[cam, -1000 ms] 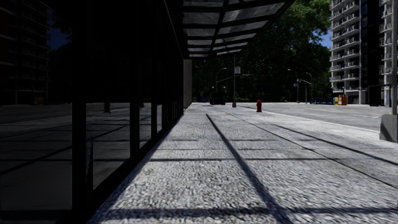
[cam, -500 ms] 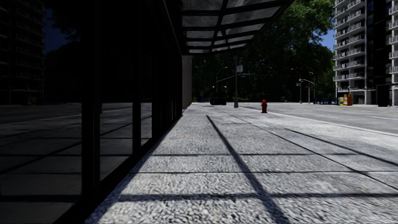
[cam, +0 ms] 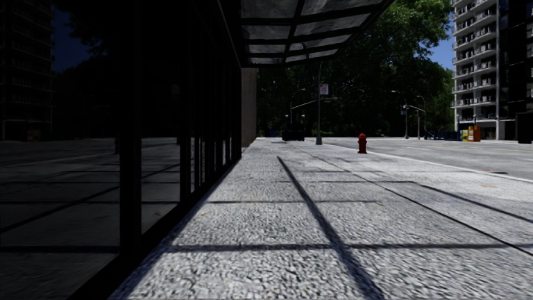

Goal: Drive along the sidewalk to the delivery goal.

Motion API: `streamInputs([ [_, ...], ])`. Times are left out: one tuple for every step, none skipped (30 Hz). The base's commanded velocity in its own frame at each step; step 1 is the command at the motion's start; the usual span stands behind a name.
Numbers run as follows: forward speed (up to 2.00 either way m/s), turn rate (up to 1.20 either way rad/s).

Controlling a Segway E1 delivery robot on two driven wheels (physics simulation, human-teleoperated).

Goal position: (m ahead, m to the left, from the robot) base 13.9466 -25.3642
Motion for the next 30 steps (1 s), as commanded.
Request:
streamInputs([
  [2.0,0.0],
  [2.0,0.0],
  [2.0,0.0],
  [2.0,0.0],
  [2.0,0.0],
  [2.0,0.0],
  [2.0,0.0],
  [2.0,0.0],
  [2.0,0.0],
  [2.0,0.0],
  [2.0,0.0],
  [2.0,0.0],
  [2.0,0.0],
  [2.0,0.0],
  [2.0,0.0],
  [2.0,0.0],
  [2.0,0.0],
  [2.0,0.0],
  [2.0,0.0],
  [2.0,0.0],
  [2.0,0.0],
  [2.0,0.0],
  [2.0,0.0],
  [2.0,0.0],
  [2.0,0.0],
  [2.0,0.0],
  [2.0,0.0],
  [2.0,0.0],
  [2.0,0.0],
  [2.0,0.0],
])
